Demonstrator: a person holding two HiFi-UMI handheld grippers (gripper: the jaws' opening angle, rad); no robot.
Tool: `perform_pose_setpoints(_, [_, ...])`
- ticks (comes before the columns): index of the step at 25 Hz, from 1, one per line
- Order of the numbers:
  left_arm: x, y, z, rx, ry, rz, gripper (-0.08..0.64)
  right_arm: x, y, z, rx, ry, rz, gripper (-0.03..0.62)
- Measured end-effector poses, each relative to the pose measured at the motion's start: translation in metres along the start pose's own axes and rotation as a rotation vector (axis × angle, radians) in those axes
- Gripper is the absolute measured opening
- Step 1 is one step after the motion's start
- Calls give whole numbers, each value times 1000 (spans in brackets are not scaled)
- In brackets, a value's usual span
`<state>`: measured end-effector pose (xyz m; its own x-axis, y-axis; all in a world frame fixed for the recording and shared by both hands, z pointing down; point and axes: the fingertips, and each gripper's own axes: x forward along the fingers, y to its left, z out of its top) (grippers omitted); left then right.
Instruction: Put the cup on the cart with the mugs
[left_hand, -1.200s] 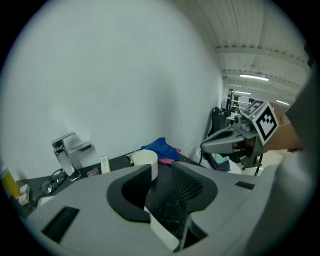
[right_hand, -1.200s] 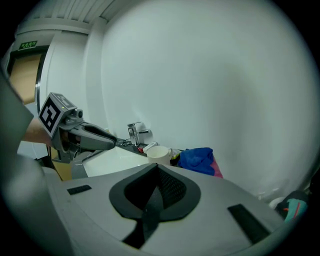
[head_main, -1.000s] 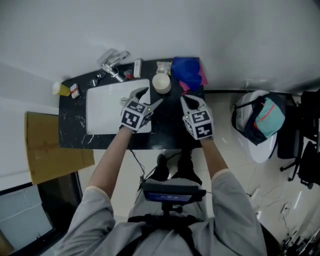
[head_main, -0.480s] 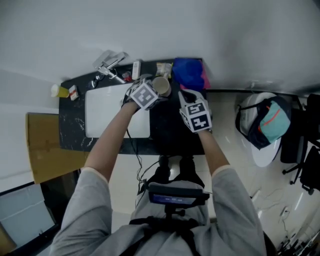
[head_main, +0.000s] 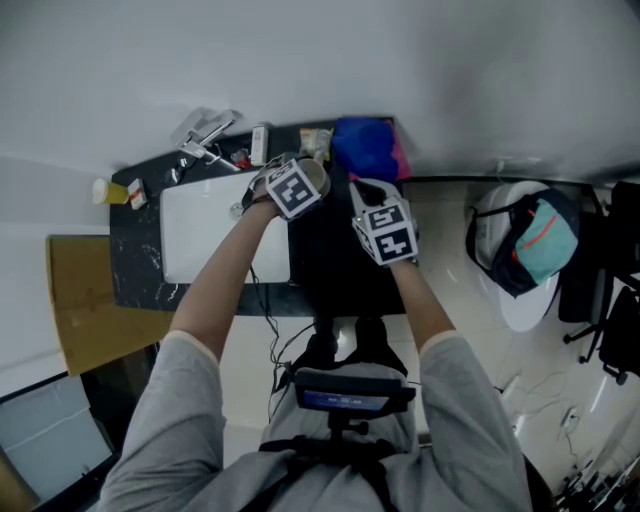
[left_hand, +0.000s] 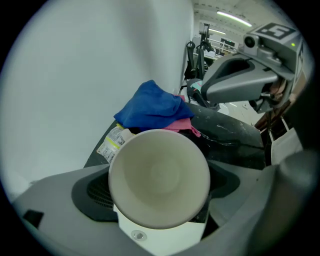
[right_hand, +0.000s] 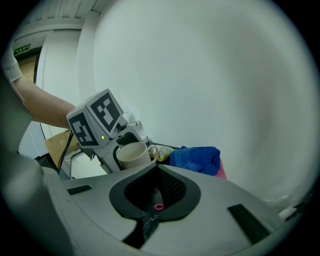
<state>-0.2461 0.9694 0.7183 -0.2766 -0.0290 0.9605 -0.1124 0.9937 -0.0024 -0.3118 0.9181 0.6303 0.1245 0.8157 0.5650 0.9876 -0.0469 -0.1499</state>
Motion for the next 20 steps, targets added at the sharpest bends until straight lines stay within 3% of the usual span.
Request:
perform_pose_setpoints(4, [1, 7, -8, -30, 44, 15, 465, -1, -3, -1, 2, 1, 2, 2])
perform_pose_setpoints(8, [2, 4, 3, -33, -11, -8, 459, -3, -4, -3, 4, 4, 0, 2])
perform_pose_setpoints(15, [-5, -1, 3, -60, -33, -4, 457, -7, -3, -3, -4, 4, -2, 2])
perform_pose_setpoints(20, [-31, -3, 11, -84, -116, 31, 457, -17, 1, -1, -13, 0, -13, 2])
